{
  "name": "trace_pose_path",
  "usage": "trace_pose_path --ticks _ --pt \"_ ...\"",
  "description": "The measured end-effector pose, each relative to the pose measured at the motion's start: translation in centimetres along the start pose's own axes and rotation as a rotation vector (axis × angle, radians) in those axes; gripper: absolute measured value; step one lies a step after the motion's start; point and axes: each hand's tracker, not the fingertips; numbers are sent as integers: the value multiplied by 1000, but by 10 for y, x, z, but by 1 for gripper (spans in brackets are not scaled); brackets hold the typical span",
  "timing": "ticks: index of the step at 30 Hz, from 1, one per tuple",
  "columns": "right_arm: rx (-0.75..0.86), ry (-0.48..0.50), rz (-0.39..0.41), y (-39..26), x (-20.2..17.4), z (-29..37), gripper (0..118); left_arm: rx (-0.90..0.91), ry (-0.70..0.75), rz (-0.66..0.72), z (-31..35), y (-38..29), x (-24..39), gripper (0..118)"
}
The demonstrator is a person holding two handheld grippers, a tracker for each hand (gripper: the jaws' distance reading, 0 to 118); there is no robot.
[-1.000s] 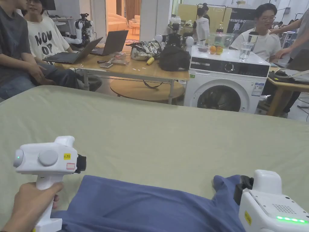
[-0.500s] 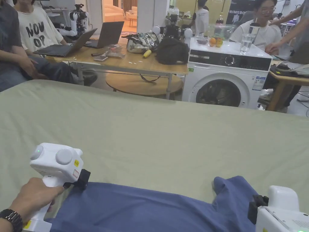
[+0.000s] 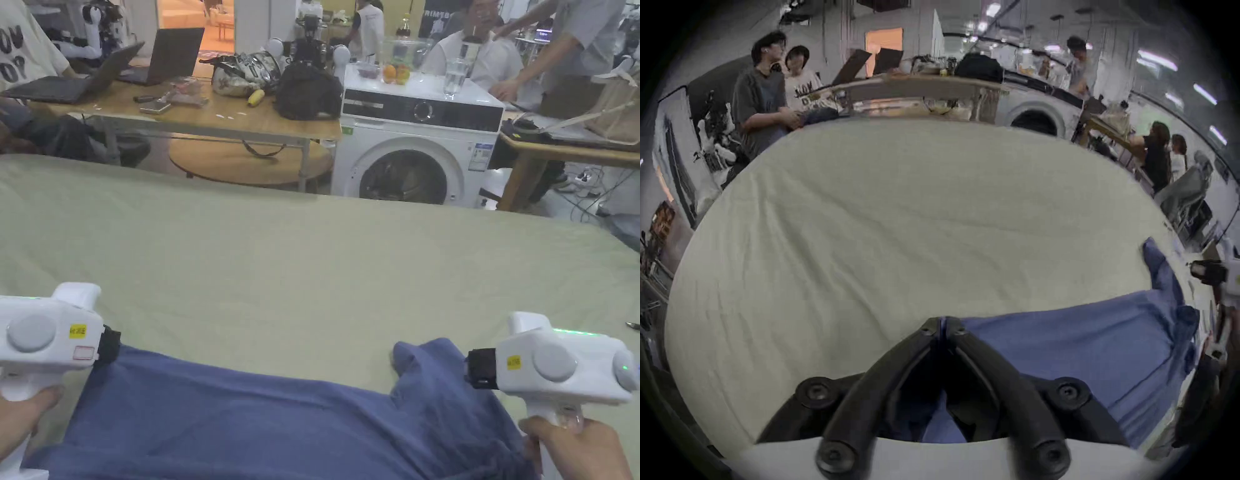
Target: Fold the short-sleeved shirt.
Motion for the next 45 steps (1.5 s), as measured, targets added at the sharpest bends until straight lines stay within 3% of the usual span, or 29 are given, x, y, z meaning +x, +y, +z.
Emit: trace_pose_path --ticks 8,10,13,14,16,18,21,22,25,26,31,40,45 --pt "-236 40 13 6 7 -67 64 48 -18 7 14 -12 2 0" --pt "-275 74 -1 2 7 -79 53 39 -15 10 6 -9 -3 0" --pt "-245 48 -18 0 7 -80 44 37 -22 24 -4 -4 -28 0" --pt "-230 37 -6 0 5 -79 22 35 -22 26 -5 -9 -28 0" --pt "-208 16 52 0 2 -79 7 39 -24 26 2 -22 -29 0" --pt "-209 28 39 -2 2 -75 0 42 -22 24 10 -24 -18 0" --pt "-145 54 16 -2 8 -54 0 51 -33 46 36 -53 -5 0" --pt "-124 59 6 -2 10 -44 0 61 -37 49 17 -16 -30 0" --pt "-58 94 -18 -6 14 -7 0 77 -39 50 21 0 -66 0" --pt "-36 94 -19 -9 14 7 0 82 -40 52 38 -11 -38 0" --pt "29 132 -26 -36 18 65 0 120 -70 72 91 -40 -21 0" --pt "92 144 -17 -108 29 147 0 158 -113 98 150 -82 -33 0" --pt "46 157 -7 -147 41 153 0 126 -138 112 161 -108 -43 0"
